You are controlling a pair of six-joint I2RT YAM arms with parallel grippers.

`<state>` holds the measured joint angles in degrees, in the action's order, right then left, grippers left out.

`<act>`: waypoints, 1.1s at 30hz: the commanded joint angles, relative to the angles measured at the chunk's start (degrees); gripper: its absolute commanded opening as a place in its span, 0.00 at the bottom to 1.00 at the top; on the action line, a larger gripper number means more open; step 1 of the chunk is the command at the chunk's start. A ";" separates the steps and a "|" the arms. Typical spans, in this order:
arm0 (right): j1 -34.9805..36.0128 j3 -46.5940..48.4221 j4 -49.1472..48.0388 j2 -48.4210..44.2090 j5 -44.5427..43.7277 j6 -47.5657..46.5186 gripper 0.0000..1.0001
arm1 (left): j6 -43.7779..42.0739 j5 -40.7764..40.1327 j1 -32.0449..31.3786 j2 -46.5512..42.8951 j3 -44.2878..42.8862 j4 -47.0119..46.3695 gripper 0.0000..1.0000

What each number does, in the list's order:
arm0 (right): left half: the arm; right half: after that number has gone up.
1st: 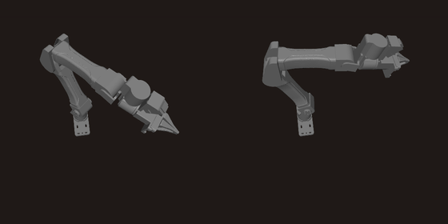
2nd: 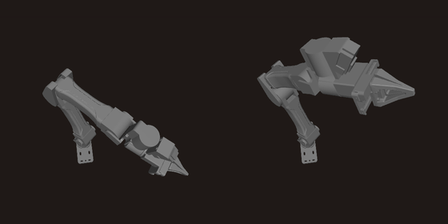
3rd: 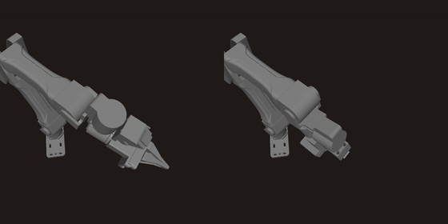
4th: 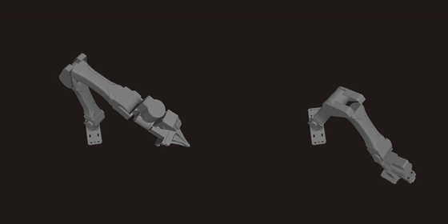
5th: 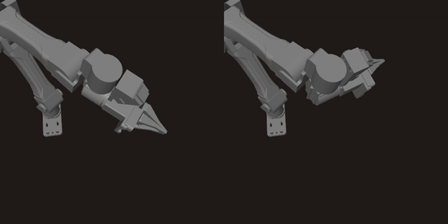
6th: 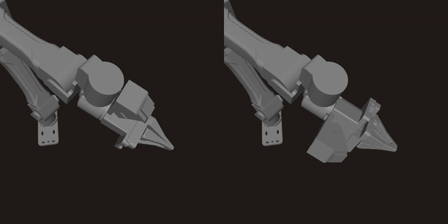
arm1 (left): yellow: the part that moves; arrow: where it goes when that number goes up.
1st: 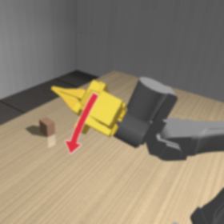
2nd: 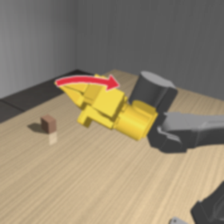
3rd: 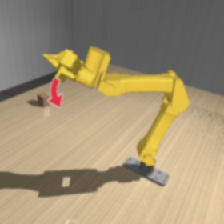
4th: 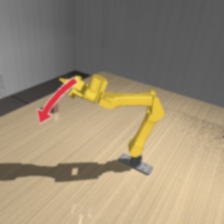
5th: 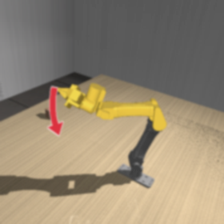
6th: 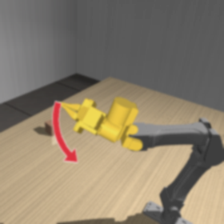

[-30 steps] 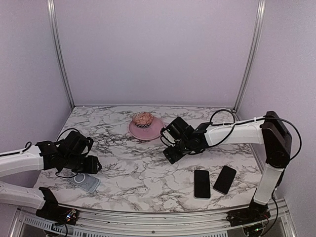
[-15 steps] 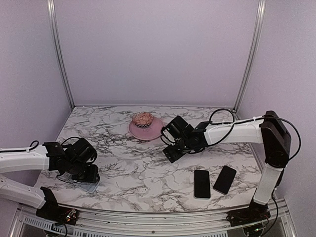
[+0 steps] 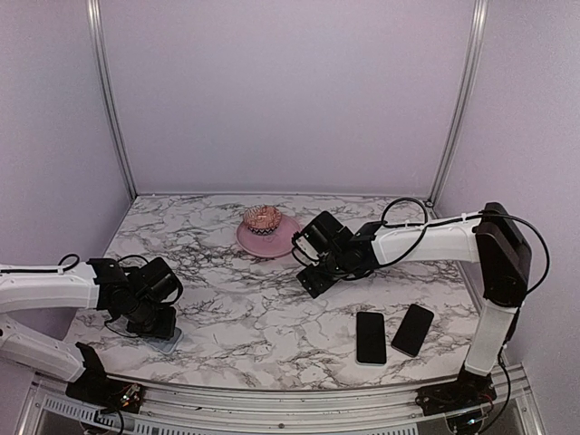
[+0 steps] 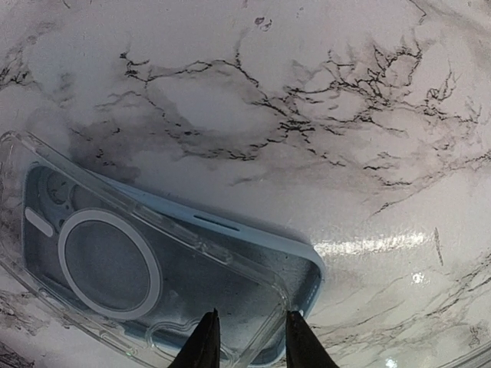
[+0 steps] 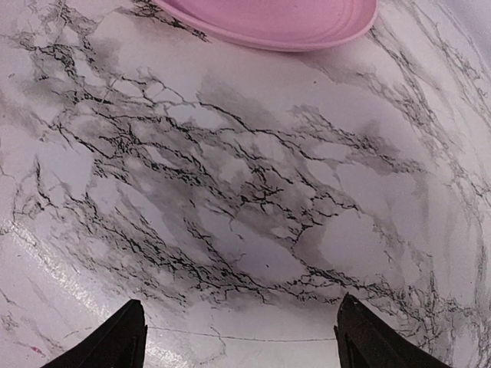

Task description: Put the phone into the phone case

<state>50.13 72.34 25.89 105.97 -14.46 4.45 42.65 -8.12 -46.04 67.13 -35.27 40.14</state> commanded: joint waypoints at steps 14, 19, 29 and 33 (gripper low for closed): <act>-0.04 0.85 -0.21 -0.85 -0.37 -1.28 0.83 | -4.31 2.80 -0.87 7.34 -1.92 1.41 0.27; -0.05 0.44 0.01 -1.77 -0.48 -0.94 0.84 | -5.19 -1.47 -0.97 6.85 -3.66 1.60 0.00; 3.05 0.05 -7.68 -9.48 -0.31 -6.41 0.87 | -4.87 -11.19 -1.40 -10.09 -13.88 -9.79 0.00; 9.55 1.62 -20.63 -12.89 -0.27 -12.44 0.99 | -5.42 -9.61 -1.72 -16.27 -11.11 -39.82 0.00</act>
<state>53.34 71.72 20.10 97.14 -14.72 -1.13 38.11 -16.49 -47.22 55.00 -47.59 27.35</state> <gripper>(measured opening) 0.951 0.008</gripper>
